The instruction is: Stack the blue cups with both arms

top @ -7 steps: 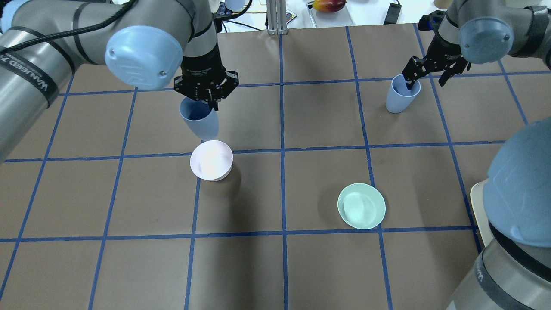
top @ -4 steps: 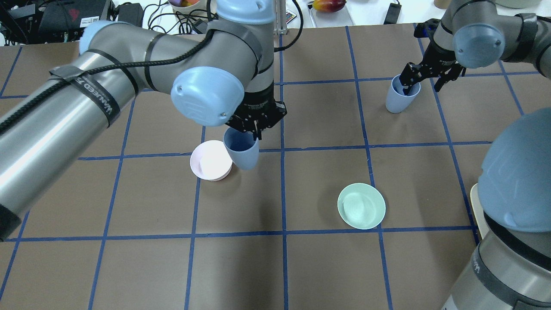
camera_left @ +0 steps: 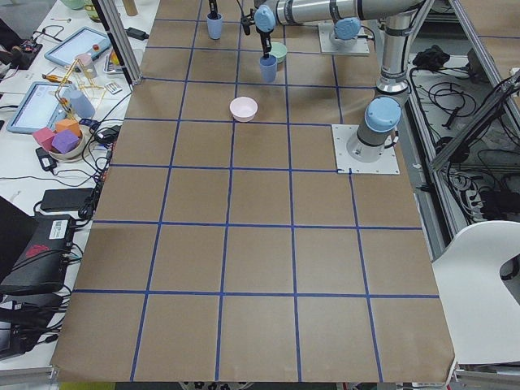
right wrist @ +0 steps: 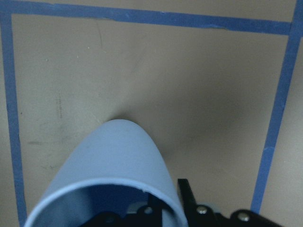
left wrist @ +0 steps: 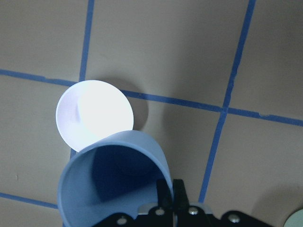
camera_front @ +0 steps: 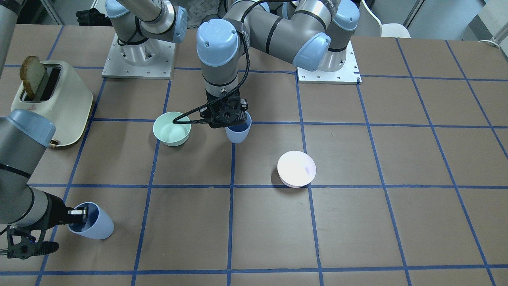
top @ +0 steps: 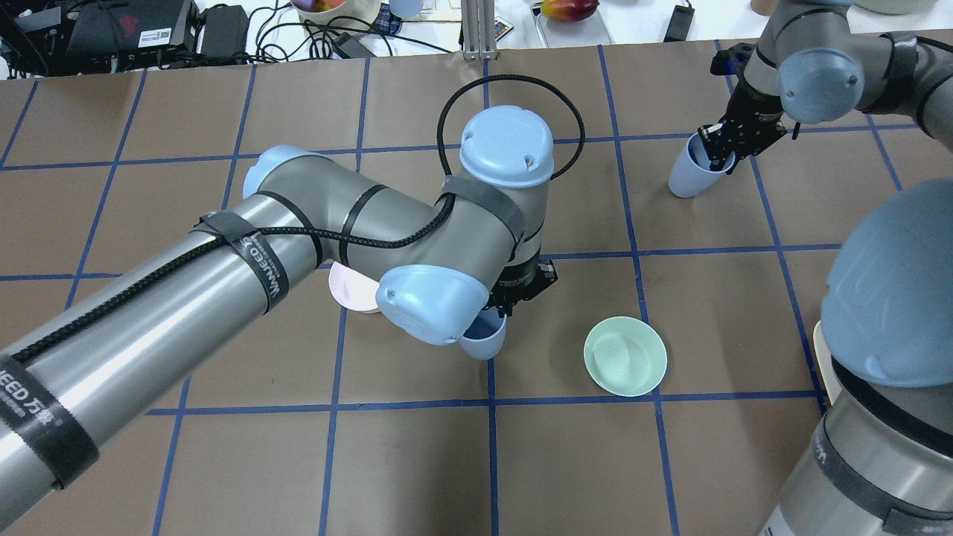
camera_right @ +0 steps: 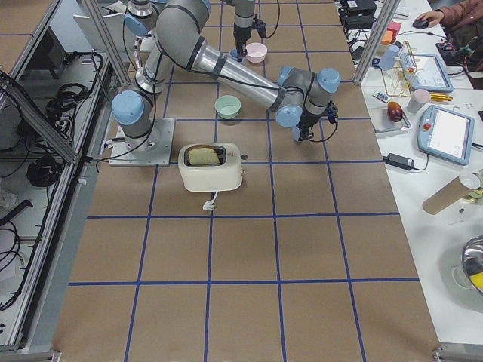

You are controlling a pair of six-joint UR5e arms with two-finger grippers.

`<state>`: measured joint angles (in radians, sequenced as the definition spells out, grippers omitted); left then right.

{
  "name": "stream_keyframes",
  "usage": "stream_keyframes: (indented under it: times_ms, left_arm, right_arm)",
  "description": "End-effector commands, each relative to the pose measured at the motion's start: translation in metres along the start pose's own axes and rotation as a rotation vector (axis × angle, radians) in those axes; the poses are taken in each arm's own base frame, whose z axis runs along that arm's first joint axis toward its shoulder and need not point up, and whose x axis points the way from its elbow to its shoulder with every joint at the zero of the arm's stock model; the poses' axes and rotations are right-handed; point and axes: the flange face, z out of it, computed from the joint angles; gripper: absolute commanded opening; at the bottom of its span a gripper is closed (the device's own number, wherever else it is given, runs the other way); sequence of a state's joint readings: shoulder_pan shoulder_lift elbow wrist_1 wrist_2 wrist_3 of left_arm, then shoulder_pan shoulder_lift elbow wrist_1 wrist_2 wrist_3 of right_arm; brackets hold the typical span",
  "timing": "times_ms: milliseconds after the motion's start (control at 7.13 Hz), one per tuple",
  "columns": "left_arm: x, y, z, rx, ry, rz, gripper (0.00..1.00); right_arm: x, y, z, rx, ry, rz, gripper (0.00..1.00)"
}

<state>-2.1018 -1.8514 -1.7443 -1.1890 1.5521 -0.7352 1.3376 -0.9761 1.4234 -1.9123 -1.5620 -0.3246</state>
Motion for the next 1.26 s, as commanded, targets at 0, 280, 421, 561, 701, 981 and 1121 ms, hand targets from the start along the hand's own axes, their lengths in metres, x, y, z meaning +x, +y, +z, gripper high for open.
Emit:
stream_keyframes:
  times_ms: [0,280,421,561,701,981,1121]
  left_arm:
    - [-0.002,0.012,0.013,-0.003,-0.004,0.000,0.00]
    - [-0.001,0.012,0.019,-0.010,-0.009,0.001,0.00]
    - [0.000,0.011,0.019,-0.010,-0.005,0.003,0.00]
    - [0.000,0.011,0.021,-0.010,0.002,0.003,0.00]
    - [0.001,0.011,0.023,-0.012,-0.002,0.005,0.00]
    - [0.003,0.009,0.024,-0.003,0.010,0.003,0.00]
    - [0.002,0.010,0.026,-0.007,0.008,0.003,0.02]
  right_arm:
    - [0.000,0.001,-0.006,-0.004,0.008,0.004,0.00]
    - [-0.004,0.003,-0.018,0.000,0.010,0.001,0.00]
    - [-0.009,0.006,-0.029,0.017,0.008,-0.004,0.00]
    - [-0.023,0.011,-0.039,0.007,0.002,-0.020,0.00]
    - [-0.031,0.011,-0.043,0.013,0.005,-0.033,0.00]
    - [-0.048,0.019,-0.061,0.024,-0.038,-0.045,0.00]
    - [-0.050,0.020,-0.064,0.027,-0.039,-0.048,0.00]
